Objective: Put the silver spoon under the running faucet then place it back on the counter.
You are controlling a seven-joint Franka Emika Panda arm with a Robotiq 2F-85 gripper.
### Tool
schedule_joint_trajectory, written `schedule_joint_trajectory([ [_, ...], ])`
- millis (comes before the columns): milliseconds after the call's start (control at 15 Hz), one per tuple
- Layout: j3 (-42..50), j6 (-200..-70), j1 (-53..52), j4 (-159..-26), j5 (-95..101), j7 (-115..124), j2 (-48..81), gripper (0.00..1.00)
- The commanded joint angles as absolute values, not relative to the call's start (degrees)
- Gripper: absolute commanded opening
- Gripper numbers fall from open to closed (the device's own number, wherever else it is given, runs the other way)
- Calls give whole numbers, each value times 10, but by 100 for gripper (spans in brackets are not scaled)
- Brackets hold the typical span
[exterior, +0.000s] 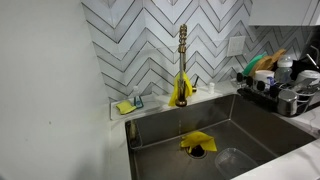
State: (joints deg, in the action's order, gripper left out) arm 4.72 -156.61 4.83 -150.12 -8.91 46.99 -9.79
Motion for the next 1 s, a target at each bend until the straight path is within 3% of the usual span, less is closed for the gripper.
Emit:
schedule_joint_trajectory([
  [0, 45, -1570, 60, -1505, -104, 444, -100, 55],
  [400, 28, -1482, 86, -1506, -53, 475, -160, 98],
  [933, -55, -1199, 127, -1451, 153, 545, -300, 100],
])
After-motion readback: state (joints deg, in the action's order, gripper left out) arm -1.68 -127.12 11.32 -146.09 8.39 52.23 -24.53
